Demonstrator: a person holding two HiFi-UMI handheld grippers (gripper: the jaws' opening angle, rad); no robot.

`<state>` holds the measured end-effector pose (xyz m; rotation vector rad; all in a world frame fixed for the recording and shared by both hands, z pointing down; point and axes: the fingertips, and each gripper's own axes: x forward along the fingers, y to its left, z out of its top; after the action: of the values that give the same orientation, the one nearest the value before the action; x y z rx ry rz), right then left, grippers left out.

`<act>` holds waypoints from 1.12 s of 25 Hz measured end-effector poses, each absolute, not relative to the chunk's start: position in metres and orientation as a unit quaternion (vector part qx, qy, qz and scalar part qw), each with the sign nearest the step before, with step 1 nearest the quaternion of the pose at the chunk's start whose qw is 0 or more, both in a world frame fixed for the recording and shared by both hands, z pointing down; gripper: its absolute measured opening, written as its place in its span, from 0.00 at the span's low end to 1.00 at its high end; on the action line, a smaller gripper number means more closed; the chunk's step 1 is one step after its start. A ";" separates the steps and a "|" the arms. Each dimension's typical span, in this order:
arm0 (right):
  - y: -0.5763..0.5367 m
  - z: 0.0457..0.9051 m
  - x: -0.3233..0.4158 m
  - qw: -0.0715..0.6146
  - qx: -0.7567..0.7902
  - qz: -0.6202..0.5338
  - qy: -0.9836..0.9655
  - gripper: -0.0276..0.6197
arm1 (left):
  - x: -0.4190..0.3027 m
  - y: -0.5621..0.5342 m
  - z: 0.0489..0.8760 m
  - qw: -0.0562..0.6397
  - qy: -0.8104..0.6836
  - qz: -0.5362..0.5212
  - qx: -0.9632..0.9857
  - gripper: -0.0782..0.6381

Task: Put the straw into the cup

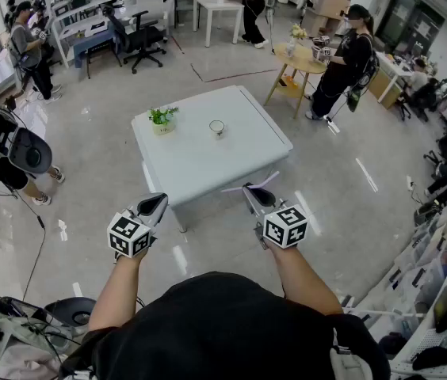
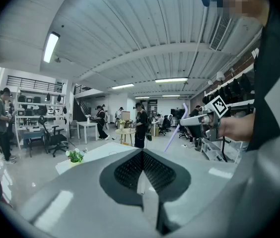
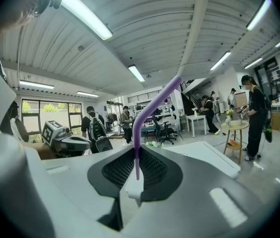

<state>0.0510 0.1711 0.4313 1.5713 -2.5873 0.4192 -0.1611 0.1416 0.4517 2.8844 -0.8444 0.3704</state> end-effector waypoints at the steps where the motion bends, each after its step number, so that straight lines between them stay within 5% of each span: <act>1: 0.169 0.431 0.050 0.044 0.515 0.137 -0.845 0.14 | -0.163 0.140 0.451 0.056 -0.279 0.122 0.951 0.11; 28: 0.146 0.419 0.060 0.014 0.535 0.145 -0.832 0.14 | -0.152 0.127 0.445 0.073 -0.229 0.129 0.962 0.11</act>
<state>0.0596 0.1461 0.4194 1.6663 -2.5919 0.4523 -0.1518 0.1274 0.4450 2.8898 -0.6893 0.3864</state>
